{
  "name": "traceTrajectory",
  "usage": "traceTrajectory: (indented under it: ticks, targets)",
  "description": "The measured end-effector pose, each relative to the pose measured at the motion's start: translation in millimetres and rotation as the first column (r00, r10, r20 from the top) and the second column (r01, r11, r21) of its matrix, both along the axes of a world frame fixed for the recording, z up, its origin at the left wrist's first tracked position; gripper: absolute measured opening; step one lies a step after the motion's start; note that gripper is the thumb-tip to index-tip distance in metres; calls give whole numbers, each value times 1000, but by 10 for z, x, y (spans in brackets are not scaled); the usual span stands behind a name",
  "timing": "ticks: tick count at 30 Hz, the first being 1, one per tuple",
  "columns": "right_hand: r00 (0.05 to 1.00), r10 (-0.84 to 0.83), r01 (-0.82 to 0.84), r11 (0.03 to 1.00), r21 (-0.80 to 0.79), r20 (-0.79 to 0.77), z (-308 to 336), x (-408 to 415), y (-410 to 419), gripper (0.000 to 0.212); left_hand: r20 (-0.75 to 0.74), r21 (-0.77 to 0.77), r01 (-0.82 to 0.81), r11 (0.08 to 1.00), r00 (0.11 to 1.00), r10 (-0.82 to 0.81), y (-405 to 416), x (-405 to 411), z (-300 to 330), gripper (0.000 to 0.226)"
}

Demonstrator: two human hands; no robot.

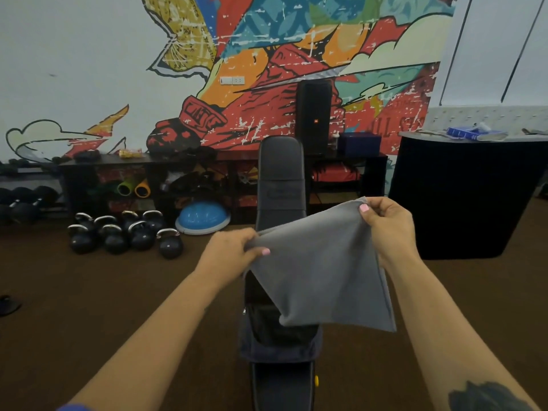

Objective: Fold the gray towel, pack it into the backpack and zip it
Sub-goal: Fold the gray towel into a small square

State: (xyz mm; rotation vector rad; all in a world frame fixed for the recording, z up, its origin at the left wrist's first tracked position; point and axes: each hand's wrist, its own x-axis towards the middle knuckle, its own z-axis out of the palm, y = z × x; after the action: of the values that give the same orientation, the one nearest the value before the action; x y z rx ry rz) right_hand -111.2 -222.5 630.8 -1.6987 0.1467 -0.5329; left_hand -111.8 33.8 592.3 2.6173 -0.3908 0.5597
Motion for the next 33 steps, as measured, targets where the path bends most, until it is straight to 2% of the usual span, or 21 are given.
traceTrajectory:
  ticks: [2,5,6,11,15,16,17,19,21,23,27,31,33]
  targets:
    - [999,-34,33,999,-20,-19,-32,51,-32,10,141,54,16,998,990,-24,52,76,96,17]
    - [995,-84,83,996,-17,-61,-55,101,-51,9,351,247,-111,963,936,18,133,202,212,20]
    - [993,-85,85,996,-1,-76,-55,105,-61,8,372,287,-155,945,927,39,159,230,261,22]
    - [980,106,-96,993,68,-171,-82,66,-121,10,355,304,-233,924,928,118,226,275,451,24]
    - [982,117,-108,992,70,-147,-99,13,-160,10,162,350,-195,916,976,146,244,279,460,31]
    - [984,121,-110,990,86,-132,-95,11,-172,11,97,256,-159,953,986,139,242,267,458,30]
    - [985,112,-102,991,85,-128,-92,10,-180,11,33,96,-119,988,993,116,234,244,463,26]
    - [989,69,-64,997,39,-133,-82,3,-190,16,-42,-188,-48,981,998,41,213,202,444,15]
    - [991,46,-44,999,20,-126,-95,25,-204,19,-59,-295,-24,955,998,7,203,189,409,9]
    - [992,33,-33,999,-4,-126,-99,34,-197,19,-76,-406,8,914,996,-43,201,183,380,13]
    - [994,12,-18,998,-58,-111,-117,44,-205,20,-100,-502,-17,865,994,-39,211,204,345,37]
    - [995,10,-16,998,-60,-101,-127,56,-220,18,-171,-595,-44,803,983,-72,220,211,309,7]
    - [996,13,-20,997,-72,-89,-127,59,-218,15,-186,-611,-35,791,977,-101,204,208,302,4]
